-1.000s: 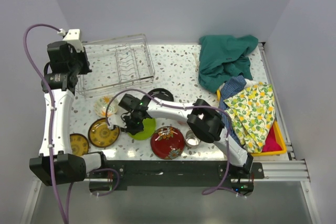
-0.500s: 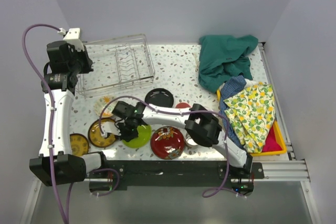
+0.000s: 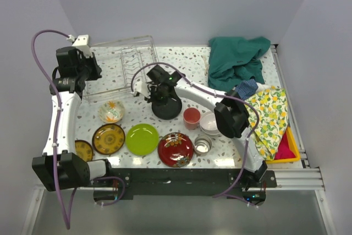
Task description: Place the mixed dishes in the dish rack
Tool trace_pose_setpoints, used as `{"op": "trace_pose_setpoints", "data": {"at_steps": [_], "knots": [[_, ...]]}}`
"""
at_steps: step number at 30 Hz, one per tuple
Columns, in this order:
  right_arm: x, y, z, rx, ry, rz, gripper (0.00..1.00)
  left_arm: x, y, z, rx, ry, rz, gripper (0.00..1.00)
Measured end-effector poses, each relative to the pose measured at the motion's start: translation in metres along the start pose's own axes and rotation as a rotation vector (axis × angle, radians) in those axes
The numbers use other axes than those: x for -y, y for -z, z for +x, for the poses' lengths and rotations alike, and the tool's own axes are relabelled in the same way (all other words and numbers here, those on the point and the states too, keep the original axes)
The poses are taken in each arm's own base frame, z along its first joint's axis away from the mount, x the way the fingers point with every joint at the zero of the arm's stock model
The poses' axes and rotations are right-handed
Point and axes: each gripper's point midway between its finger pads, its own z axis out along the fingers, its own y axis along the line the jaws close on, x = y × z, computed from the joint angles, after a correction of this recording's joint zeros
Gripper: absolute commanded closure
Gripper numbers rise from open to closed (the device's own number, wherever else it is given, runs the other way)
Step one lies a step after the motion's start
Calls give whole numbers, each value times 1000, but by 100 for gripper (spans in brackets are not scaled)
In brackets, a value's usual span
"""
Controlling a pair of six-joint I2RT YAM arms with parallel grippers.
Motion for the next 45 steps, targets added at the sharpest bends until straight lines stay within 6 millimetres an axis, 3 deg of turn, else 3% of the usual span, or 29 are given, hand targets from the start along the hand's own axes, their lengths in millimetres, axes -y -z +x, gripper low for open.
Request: {"op": "trace_pose_setpoints", "data": {"at_steps": [3, 7, 14, 20, 24, 28, 31, 33, 37, 38, 40, 45], "knots": [[18, -3, 24, -51, -24, 27, 100, -3, -8, 8, -29, 4, -4, 100], [14, -9, 37, -90, -4, 4, 100, -8, -18, 14, -48, -9, -20, 98], [-18, -6, 59, -187, 24, -109, 100, -32, -52, 16, -79, -90, -88, 93], [-53, -6, 91, -291, 19, -222, 100, -46, -85, 7, -102, -129, -122, 91], [-74, -1, 95, -320, 33, -272, 100, -49, -93, 4, -102, -130, -127, 91], [-107, 6, 96, -350, 62, -353, 100, -51, -93, 2, -95, -140, -130, 90], [-126, 13, 93, -357, 92, -390, 100, -53, -92, 2, -94, -149, -135, 84], [-134, 20, 91, -362, 100, -404, 100, -54, -90, 5, -96, -150, -137, 73], [-134, 29, 80, -341, 82, -373, 79, -58, -83, 6, -96, -148, -149, 53], [-129, 31, 74, -331, 72, -350, 69, -59, -81, 5, -93, -141, -154, 47], [-113, 33, 55, -286, 56, -285, 63, -63, -79, 4, -89, -137, -163, 43], [-45, 57, -25, -62, 25, -43, 41, -67, -70, 2, -114, -118, -173, 35]]}}
